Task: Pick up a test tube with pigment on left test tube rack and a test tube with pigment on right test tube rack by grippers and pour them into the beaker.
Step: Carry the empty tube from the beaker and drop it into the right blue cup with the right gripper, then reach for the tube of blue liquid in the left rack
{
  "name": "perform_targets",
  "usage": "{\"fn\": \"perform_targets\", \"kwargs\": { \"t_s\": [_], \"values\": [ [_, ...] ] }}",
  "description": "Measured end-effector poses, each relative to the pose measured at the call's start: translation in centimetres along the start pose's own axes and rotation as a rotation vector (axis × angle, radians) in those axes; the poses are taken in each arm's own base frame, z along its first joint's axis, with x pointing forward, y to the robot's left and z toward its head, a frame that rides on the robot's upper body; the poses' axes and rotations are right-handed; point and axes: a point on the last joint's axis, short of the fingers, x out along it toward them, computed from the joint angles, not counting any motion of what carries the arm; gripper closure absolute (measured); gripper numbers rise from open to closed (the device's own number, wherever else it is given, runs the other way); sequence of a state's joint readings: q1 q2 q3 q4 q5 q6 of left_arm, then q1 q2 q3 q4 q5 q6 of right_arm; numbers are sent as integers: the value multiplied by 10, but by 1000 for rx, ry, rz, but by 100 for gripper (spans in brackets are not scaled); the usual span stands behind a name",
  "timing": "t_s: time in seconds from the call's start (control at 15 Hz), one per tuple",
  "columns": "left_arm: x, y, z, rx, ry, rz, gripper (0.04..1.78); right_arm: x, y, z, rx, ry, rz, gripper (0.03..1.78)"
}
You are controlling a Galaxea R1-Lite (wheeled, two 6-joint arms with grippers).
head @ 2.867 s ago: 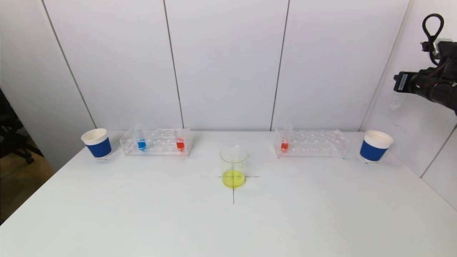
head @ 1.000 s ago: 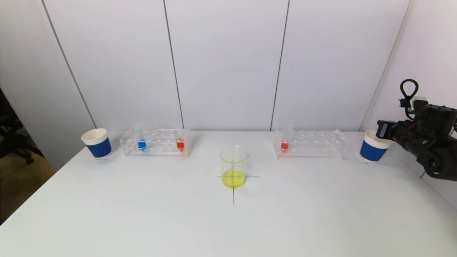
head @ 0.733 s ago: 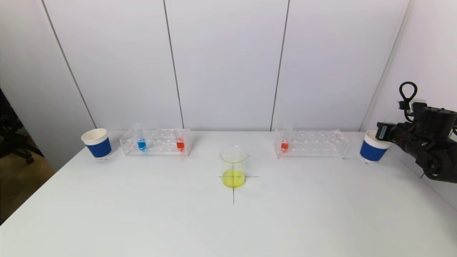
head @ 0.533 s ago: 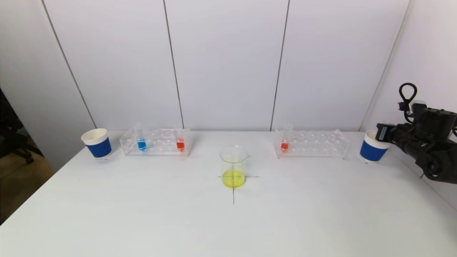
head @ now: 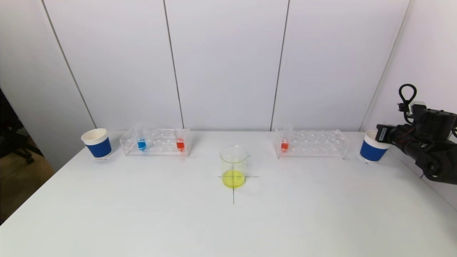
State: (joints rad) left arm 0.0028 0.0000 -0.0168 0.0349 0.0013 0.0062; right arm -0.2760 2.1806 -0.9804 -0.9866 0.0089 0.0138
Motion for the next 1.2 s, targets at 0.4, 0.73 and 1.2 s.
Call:
{"fn": "perform_targets", "kwargs": {
  "t_s": [0.4,0.73,1.2],
  "values": [
    [0,0,0,0,0,0,6,0,0,-1,1,2,1,135],
    [0,0,0,0,0,0,6,0,0,0,0,-4,-2,124],
    [0,0,0,0,0,0,6,0,0,0,0,-5,0,31]
  ]
}}
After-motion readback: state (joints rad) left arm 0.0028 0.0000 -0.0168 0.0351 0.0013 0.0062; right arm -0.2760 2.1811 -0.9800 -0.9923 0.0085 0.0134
